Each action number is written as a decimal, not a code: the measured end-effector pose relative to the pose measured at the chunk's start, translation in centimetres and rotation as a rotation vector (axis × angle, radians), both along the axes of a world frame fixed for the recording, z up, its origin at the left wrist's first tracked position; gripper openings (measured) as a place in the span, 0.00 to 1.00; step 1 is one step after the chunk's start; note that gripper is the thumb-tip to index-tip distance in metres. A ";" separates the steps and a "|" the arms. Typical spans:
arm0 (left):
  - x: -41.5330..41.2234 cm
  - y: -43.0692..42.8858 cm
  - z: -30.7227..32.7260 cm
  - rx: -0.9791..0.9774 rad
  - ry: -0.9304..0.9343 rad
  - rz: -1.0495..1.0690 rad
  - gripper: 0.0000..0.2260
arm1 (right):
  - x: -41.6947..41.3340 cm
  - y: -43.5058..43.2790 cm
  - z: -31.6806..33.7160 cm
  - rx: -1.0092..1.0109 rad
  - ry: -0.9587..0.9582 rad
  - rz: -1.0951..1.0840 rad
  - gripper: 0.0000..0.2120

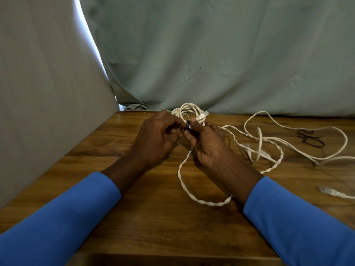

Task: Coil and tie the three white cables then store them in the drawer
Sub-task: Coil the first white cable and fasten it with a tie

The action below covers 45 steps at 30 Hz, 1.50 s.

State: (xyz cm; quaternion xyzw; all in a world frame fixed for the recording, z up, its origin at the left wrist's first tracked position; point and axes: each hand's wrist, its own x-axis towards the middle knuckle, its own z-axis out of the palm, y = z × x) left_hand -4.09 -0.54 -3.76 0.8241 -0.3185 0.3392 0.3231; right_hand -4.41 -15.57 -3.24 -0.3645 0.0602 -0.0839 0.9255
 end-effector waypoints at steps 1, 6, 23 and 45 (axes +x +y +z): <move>0.0 0.0 0.0 0.004 -0.017 0.004 0.09 | 0.0 0.0 0.0 0.000 0.006 0.008 0.26; 0.1 0.3 0.0 0.043 -0.034 0.019 0.05 | -0.2 0.2 -0.2 0.004 0.015 0.038 0.25; -0.8 -1.6 0.6 -0.485 0.154 -0.142 0.07 | -0.4 0.3 0.1 -0.023 -0.123 0.055 0.17; -0.6 -1.9 1.8 -0.637 0.396 0.018 0.06 | -0.2 0.7 -0.1 -0.197 -0.289 -0.114 0.22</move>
